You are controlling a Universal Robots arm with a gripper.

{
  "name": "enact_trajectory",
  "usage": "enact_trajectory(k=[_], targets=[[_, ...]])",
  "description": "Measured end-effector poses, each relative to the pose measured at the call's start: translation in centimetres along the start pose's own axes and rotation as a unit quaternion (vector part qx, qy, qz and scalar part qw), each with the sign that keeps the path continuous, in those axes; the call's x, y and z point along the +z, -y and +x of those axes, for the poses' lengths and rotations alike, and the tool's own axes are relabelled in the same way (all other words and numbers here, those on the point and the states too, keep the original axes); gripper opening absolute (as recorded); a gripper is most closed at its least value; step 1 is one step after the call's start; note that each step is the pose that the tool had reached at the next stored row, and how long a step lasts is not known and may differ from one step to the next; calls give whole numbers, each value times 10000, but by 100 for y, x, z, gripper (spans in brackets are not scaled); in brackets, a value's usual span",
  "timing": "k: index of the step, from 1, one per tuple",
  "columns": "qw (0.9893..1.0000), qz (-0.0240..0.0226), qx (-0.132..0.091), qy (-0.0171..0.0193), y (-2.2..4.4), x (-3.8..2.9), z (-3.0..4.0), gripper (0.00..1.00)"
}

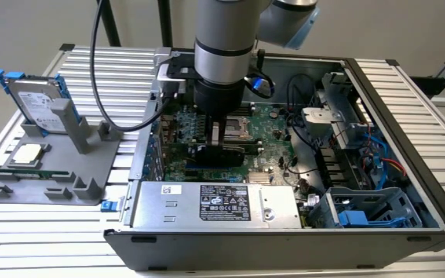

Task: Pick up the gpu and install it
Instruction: 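Insert the gpu into the slot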

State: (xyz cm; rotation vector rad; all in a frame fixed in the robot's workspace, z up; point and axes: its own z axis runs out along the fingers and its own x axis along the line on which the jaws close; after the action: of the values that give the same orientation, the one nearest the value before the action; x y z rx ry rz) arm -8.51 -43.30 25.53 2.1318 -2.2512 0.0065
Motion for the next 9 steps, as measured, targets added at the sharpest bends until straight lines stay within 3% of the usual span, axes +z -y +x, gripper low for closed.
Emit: enact_trajectory(k=[9], targets=[[10000, 0, -4, -2, 1, -1, 11, 0]])
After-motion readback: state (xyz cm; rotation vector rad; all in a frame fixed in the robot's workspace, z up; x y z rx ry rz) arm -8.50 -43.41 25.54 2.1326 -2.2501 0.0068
